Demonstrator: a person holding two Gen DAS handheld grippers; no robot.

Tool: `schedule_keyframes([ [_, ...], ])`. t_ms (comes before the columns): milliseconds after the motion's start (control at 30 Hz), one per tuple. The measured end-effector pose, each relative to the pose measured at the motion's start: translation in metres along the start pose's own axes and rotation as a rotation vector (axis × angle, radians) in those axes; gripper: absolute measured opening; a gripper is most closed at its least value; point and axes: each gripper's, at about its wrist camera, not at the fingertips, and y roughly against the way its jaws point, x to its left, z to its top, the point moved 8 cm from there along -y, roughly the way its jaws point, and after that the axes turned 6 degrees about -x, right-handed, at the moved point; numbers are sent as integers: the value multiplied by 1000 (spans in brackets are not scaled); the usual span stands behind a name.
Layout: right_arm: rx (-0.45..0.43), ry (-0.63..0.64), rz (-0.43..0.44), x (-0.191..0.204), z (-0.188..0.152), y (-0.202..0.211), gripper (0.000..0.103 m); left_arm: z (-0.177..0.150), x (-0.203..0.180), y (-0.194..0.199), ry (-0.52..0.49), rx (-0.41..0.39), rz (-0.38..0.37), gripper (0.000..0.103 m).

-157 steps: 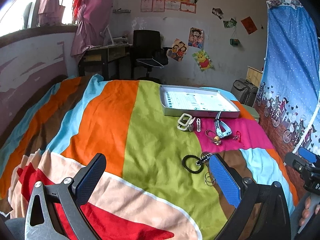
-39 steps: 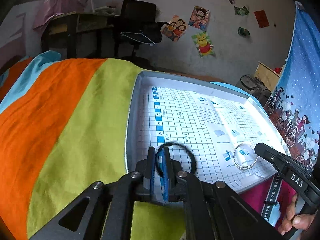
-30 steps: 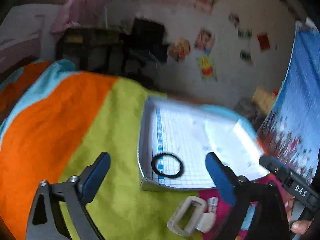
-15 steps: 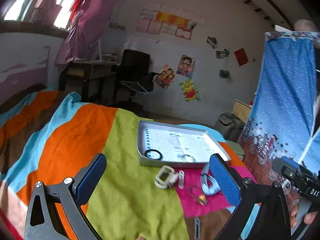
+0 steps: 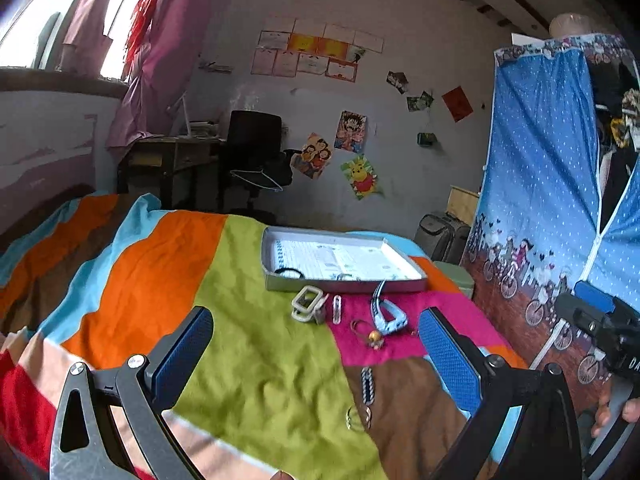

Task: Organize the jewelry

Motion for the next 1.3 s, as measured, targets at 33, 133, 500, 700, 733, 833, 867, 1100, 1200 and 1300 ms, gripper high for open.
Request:
schedule_keyframes([
  [33, -7, -1, -5, 0, 0, 2, 97, -3, 0, 1, -2, 5, 2, 103],
  [133, -22, -19, -13, -5, 4, 7, 97, -13, -2, 1, -13, 30, 8, 103],
  [500, 95, -48, 4, -6, -18, -12, 97, -44, -4, -6, -48, 137, 5, 103],
  [700, 120, -34, 9, -1, -22, -16, 97, -52, -3, -11, -25, 172, -5, 103],
  [733, 124, -30, 12, 0, -23, -16, 97, -53, -2, -12, -25, 175, -4, 103],
  [833, 137, -16, 22, 6, -25, -19, 97, -55, -3, -13, -22, 181, -4, 103],
  [867, 142, -12, 28, 7, -25, -20, 97, -54, -2, -13, -23, 178, -2, 103],
  [1100, 212, -36, 79, 12, -32, -39, 97, -56, -1, -23, -8, 193, 28, 103],
  [1200, 243, -58, 96, 9, -35, -56, 97, -57, 0, -28, -8, 197, 46, 103],
  [1300, 248, -80, 122, 7, -37, -73, 97, -56, 0, -32, -14, 183, 61, 103],
])
